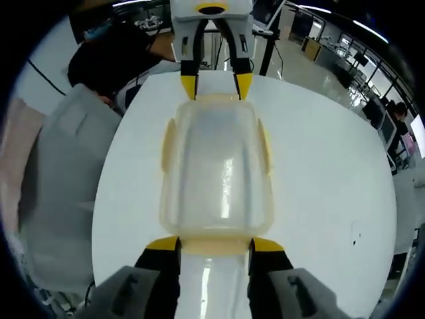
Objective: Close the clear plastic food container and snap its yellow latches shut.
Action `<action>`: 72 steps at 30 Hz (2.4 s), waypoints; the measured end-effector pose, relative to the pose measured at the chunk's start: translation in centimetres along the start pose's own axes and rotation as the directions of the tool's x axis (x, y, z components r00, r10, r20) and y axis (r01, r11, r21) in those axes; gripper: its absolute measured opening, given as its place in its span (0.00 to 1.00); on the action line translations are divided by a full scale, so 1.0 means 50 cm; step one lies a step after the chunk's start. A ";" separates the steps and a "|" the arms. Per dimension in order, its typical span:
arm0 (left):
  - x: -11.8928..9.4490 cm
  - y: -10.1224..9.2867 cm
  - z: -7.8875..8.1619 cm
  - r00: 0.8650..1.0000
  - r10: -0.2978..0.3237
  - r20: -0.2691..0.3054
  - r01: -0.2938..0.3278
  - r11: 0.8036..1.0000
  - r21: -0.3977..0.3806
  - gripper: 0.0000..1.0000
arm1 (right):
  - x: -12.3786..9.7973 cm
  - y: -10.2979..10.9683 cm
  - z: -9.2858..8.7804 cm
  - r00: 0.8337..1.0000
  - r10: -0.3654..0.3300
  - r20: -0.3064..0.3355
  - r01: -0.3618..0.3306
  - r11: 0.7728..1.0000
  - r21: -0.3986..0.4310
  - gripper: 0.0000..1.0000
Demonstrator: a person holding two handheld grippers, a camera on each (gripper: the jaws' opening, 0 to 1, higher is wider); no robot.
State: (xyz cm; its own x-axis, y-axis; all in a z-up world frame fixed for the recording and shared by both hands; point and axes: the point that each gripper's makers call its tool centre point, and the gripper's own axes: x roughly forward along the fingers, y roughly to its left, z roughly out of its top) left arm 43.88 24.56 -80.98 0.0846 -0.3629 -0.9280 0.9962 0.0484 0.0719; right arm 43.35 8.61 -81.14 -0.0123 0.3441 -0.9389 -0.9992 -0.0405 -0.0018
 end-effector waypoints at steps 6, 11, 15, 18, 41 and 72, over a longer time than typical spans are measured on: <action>-0.002 0.007 0.047 1.000 0.009 0.008 -0.009 1.000 -0.004 0.37 | -0.032 -0.007 -0.036 1.000 -0.014 -0.004 0.014 1.000 -0.006 0.37; 0.013 0.008 0.090 1.000 0.004 0.011 -0.005 1.000 0.023 0.37 | -0.045 -0.004 -0.072 0.999 -0.018 -0.030 0.018 1.000 0.002 0.37; 0.023 0.009 0.124 1.000 0.001 0.021 -0.002 1.000 0.030 0.37 | -0.058 -0.002 -0.111 0.999 -0.020 -0.050 0.021 1.000 0.009 0.37; 0.033 0.011 0.146 1.000 -0.002 0.022 0.001 0.999 0.033 0.37 | -0.069 0.001 -0.133 0.998 -0.021 -0.054 0.022 0.999 0.024 0.37; 0.095 -0.021 0.310 0.997 -0.046 0.061 0.043 0.998 0.052 0.37 | -0.125 0.042 -0.300 0.992 -0.009 -0.128 0.020 0.996 0.085 0.37; 0.167 -0.036 0.366 0.995 -0.081 0.056 0.078 0.996 0.050 0.37 | -0.119 0.057 -0.388 0.981 0.038 -0.189 -0.016 0.993 0.113 0.37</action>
State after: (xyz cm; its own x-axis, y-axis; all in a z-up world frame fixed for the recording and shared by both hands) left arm 43.13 4.39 -82.16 0.0049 -0.4168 -0.9090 0.9995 -0.0262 0.0174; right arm 41.31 -11.78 -82.25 -0.0423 0.1593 -0.9863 -0.9968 0.0605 0.0526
